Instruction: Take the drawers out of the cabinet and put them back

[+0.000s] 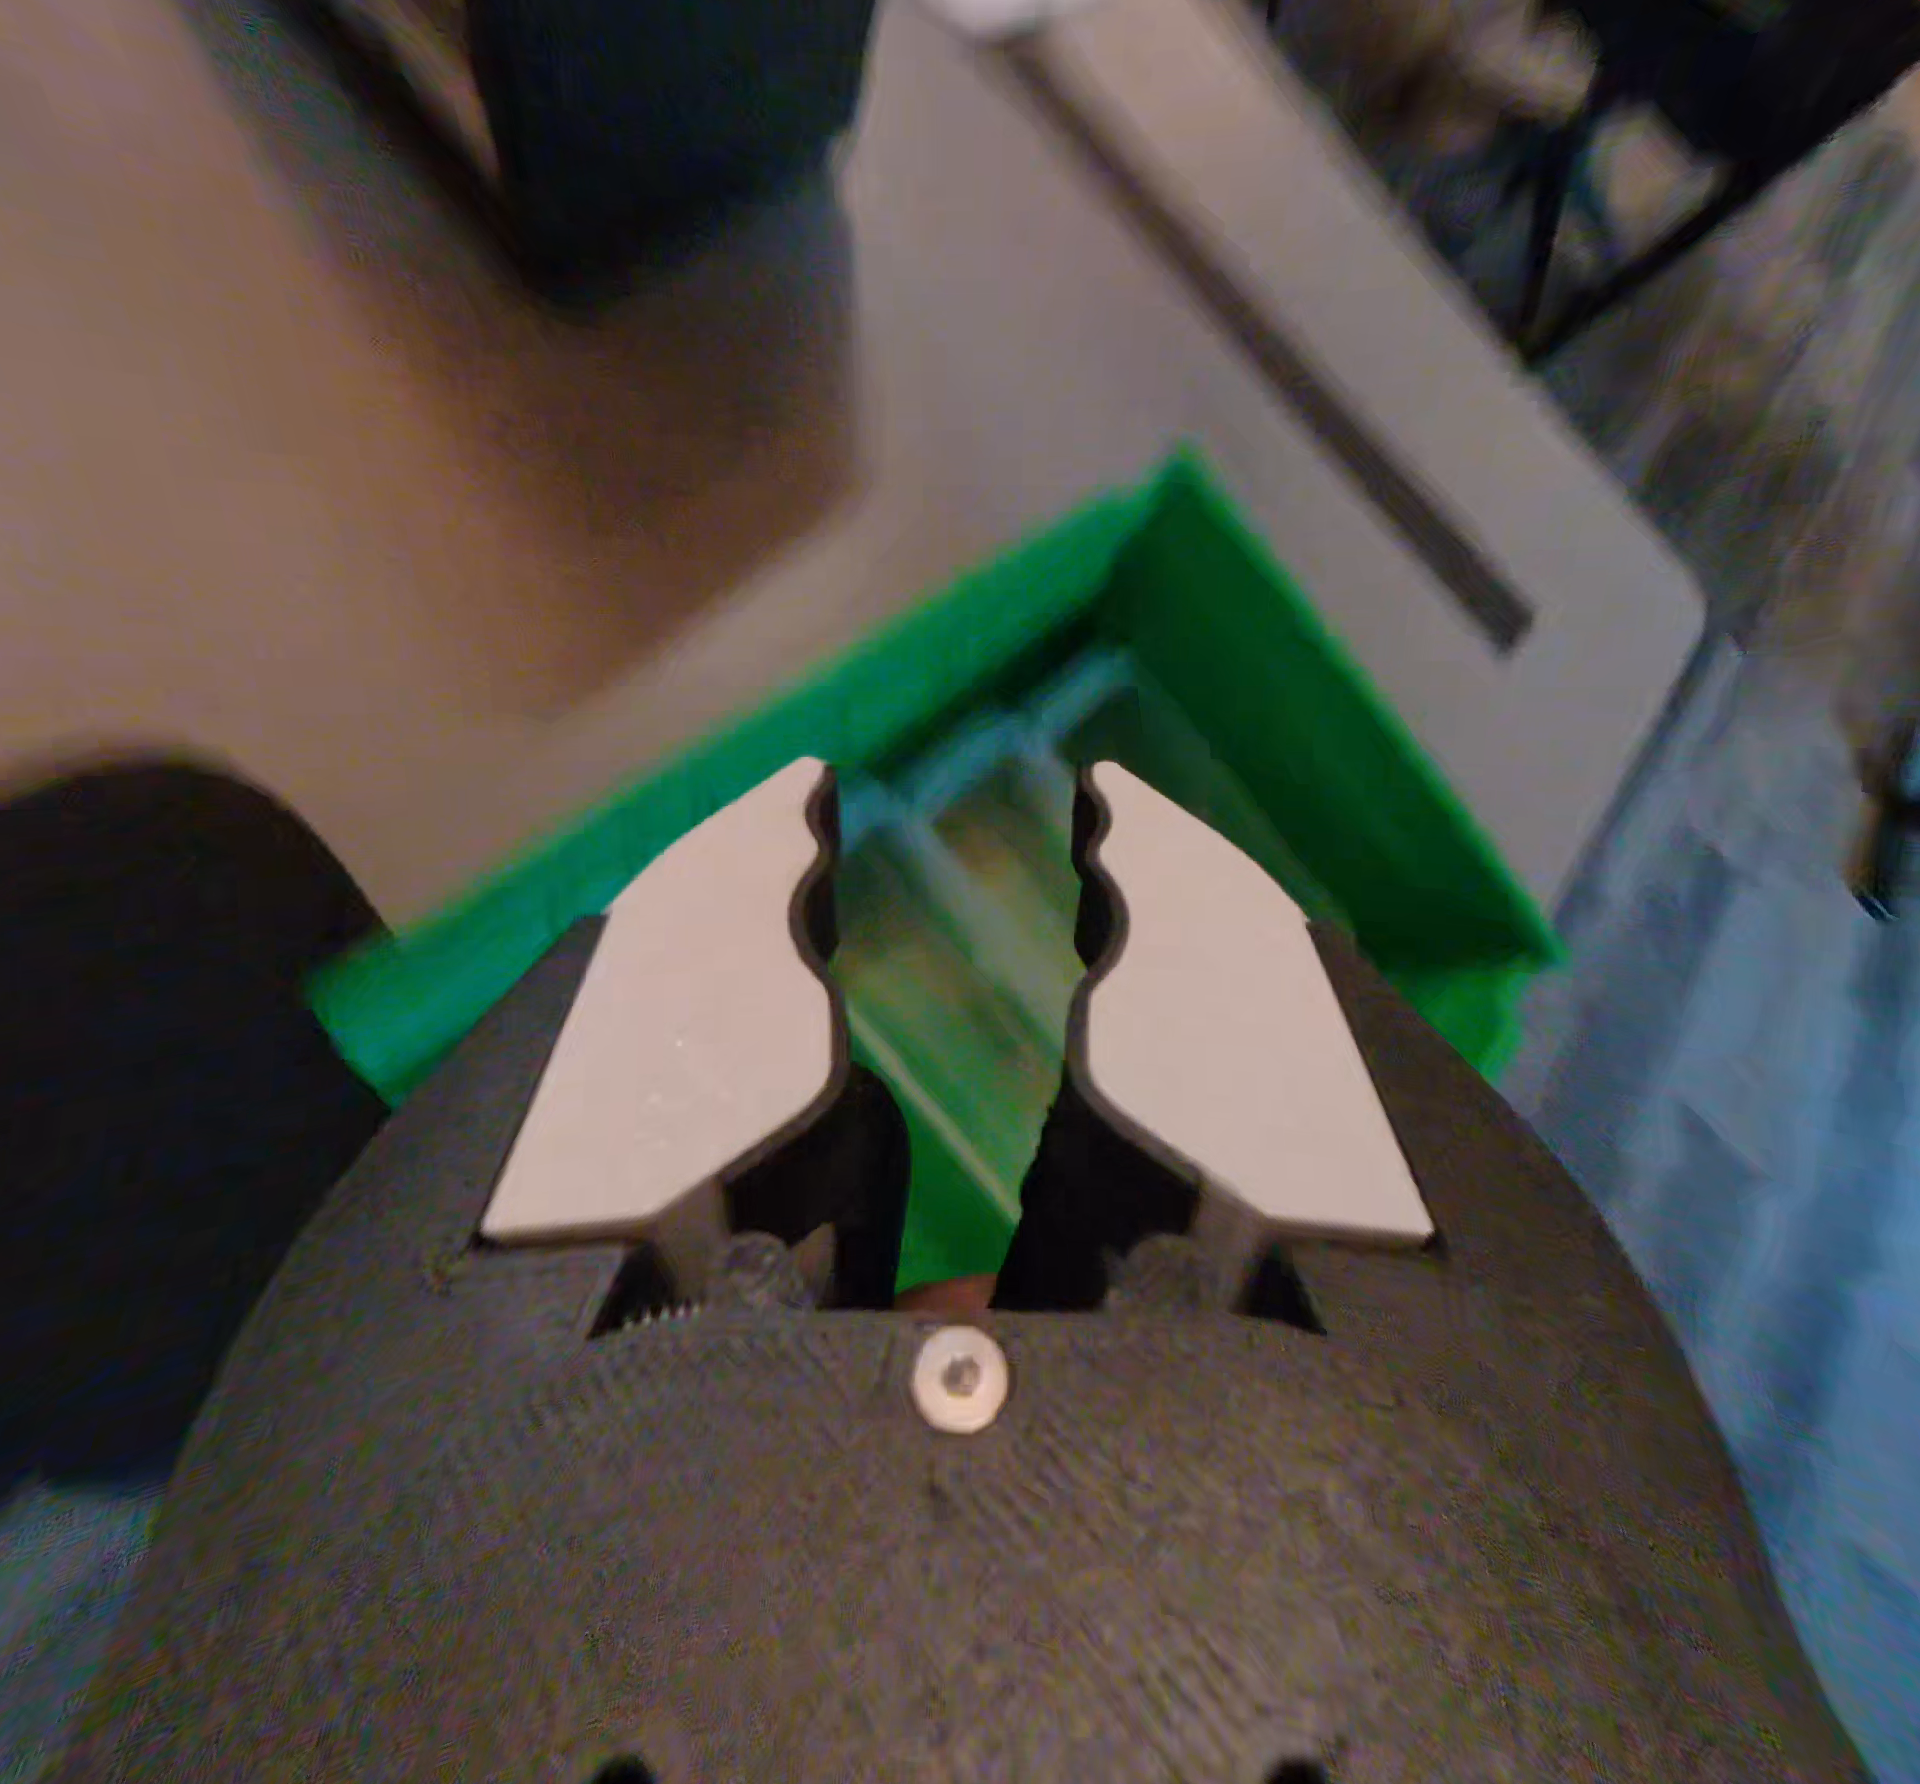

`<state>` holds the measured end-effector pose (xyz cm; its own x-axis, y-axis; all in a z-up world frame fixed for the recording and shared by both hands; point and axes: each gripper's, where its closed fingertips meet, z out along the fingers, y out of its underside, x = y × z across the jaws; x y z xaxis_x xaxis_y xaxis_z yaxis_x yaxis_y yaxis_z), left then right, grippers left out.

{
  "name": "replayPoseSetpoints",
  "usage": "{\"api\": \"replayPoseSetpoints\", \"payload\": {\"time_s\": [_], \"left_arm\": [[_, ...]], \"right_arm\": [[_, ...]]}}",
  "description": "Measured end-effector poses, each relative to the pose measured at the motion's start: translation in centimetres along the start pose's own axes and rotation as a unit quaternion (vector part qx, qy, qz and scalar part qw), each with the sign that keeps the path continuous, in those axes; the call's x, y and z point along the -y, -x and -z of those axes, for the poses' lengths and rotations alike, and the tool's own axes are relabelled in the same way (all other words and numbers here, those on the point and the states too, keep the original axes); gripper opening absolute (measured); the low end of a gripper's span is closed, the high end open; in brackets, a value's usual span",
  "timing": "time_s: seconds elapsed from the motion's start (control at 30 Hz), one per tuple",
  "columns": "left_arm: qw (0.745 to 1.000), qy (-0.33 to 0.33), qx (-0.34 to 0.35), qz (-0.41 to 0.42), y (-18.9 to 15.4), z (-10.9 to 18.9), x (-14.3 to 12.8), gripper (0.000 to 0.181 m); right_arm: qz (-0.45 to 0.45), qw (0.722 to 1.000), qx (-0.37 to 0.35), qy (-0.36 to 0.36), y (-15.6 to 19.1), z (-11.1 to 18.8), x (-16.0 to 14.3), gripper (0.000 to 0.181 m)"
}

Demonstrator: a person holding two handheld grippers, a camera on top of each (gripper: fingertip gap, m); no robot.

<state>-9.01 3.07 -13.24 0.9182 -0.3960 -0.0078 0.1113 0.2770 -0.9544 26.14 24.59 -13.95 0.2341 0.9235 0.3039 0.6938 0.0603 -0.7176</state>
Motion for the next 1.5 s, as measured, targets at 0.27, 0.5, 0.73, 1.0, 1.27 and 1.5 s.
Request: {"api": "replayPoseSetpoints", "payload": {"time_s": [0.27,0.5,0.73,1.0,1.27,1.5], "left_arm": [[0.997,0.020,0.068,0.009,2.6,0.5,-0.5,0.000],[0.995,0.021,0.093,0.016,3.5,0.8,-0.6,0.001],[0.994,0.036,0.104,0.025,4.1,0.8,-1.3,0.027],[0.976,0.075,0.124,-0.161,3.9,0.3,-0.3,0.040],[0.809,0.183,0.168,-0.533,6.8,-1.1,1.6,0.037],[0.637,0.227,0.164,-0.718,7.7,-2.1,0.1,0.031]], "right_arm": [[-0.140,0.904,0.004,-0.405,1.9,3.2,18.7,0.000],[-0.240,0.901,0.079,-0.353,6.0,-5.6,23.2,0.005],[-0.154,0.963,0.084,-0.204,9.1,-13.2,23.7,0.002],[-0.128,0.974,0.078,-0.172,9.0,-13.9,23.2,0.000],[-0.129,0.972,0.067,-0.185,9.0,-13.9,23.1,0.001],[-0.136,0.969,0.075,-0.194,9.0,-13.9,23.0,0.001]]}}
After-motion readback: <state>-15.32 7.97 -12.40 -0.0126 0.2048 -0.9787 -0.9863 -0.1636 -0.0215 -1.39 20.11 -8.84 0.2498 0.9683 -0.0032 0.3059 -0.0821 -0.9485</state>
